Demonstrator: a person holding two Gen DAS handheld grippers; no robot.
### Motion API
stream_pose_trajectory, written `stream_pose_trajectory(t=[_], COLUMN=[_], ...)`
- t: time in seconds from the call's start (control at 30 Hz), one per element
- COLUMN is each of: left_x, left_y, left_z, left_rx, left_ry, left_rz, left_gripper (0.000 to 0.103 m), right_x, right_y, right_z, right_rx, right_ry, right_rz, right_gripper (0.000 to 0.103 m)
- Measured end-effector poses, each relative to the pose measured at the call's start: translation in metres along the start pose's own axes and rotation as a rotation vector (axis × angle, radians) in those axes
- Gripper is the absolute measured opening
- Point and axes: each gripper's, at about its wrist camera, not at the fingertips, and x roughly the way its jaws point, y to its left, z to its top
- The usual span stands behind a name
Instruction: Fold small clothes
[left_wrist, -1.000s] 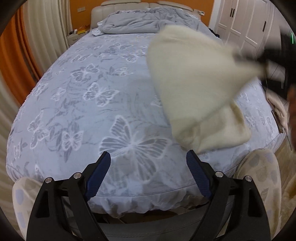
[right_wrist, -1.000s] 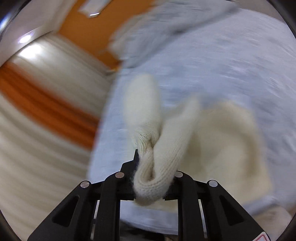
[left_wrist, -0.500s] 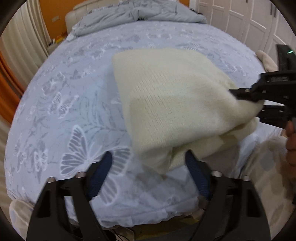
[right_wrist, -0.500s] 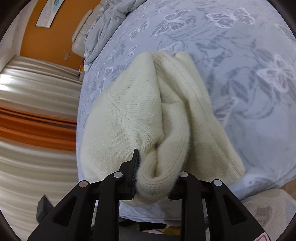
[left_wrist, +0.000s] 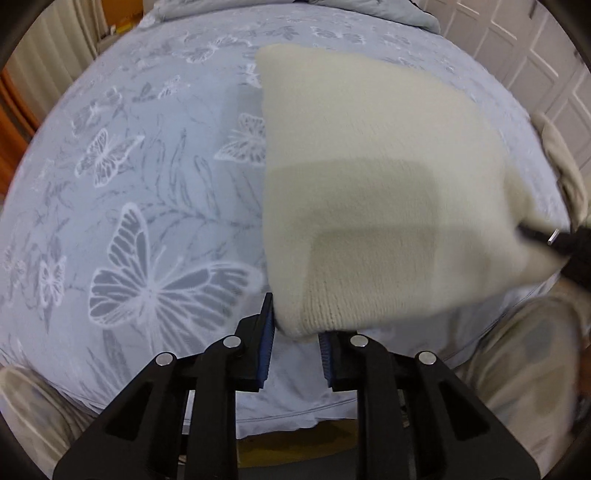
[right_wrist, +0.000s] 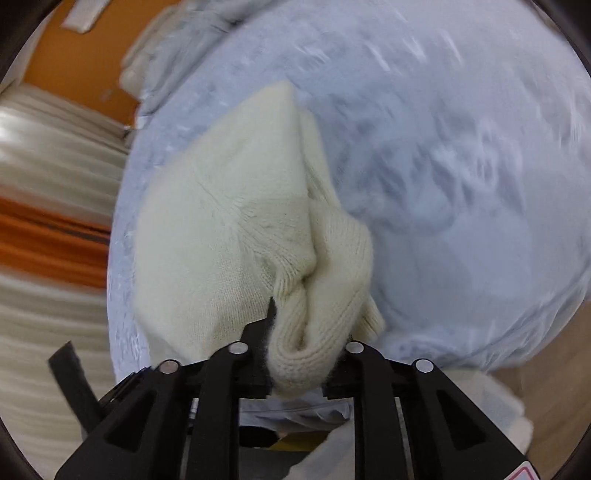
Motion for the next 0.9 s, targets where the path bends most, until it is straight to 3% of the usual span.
stream_pose_trajectory(t=[0.03, 0.13, 0.2, 0.27, 0.33, 0.37, 0.47, 0.5, 0.53, 0.6, 0.67, 0.73, 0.8, 0.87, 0.9], left_x=[-0.002, -0.010, -0.020, -0.030, -0.043, -0.052, -0.067, -0.070, -0.073, -0.078, -0.081, -0.077, -0.073, -0.072, -0.072], left_y=[0.001, 0.009, 0.014, 0.015, 0.016, 0.015, 0.013, 0.013, 0.012, 0.014, 0.022, 0.035, 0.040, 0.042, 0.041], left_z=[-0.001, -0.003, -0.007, -0.014, -0.017, -0.017, -0.011, -0.008, -0.005, -0.003, -0.004, -0.004, -0.007, -0.007, -0.008], left_rx=[0.002, -0.030, -0.039, -0.021, -0.006, -0.003, 0.000, 0.004, 0.011, 0.017, 0.008, -0.023, -0.041, -0.052, -0.053], left_ry=[-0.002, -0.001, -0.019, -0.039, -0.075, -0.098, -0.131, -0.138, -0.149, -0.165, -0.175, -0.173, -0.150, -0.139, -0.137], left_rz=[0.001, -0.036, -0.045, -0.036, -0.030, -0.039, -0.051, -0.041, -0.021, 0.005, 0.030, 0.036, 0.033, 0.039, 0.039], left_gripper=[0.022, 0.025, 0.027, 0.027, 0.027, 0.029, 0.038, 0.039, 0.039, 0.040, 0.053, 0.056, 0.056, 0.056, 0.056], right_x=[-0.006, -0.030, -0.049, -0.059, -0.060, -0.057, -0.015, 0.011, 0.038, 0.050, 0.024, 0.002, 0.001, 0.018, 0.038], right_y=[0.004, 0.005, 0.009, 0.024, 0.042, 0.050, 0.068, 0.062, 0.053, 0.040, 0.055, 0.088, 0.122, 0.139, 0.140], right_z=[0.000, -0.003, -0.003, 0.004, 0.012, 0.015, 0.027, 0.033, 0.037, 0.040, 0.038, 0.029, 0.018, 0.010, 0.008], right_rx=[-0.017, -0.034, -0.043, -0.094, -0.165, -0.197, -0.249, -0.239, -0.232, -0.181, -0.164, -0.236, -0.339, -0.404, -0.427], right_ry=[-0.011, -0.088, -0.173, -0.192, -0.192, -0.185, -0.118, -0.058, 0.000, 0.022, -0.025, -0.071, -0.051, -0.020, 0.019], right_rz=[-0.027, -0.133, -0.187, -0.129, -0.044, -0.032, -0.063, -0.143, -0.210, -0.213, -0.165, -0.060, 0.007, -0.023, -0.080], right_gripper=[0.033, 0.043, 0.043, 0.039, 0.022, 0.019, 0.015, 0.003, 0.000, 0.000, 0.007, 0.008, 0.008, 0.008, 0.006])
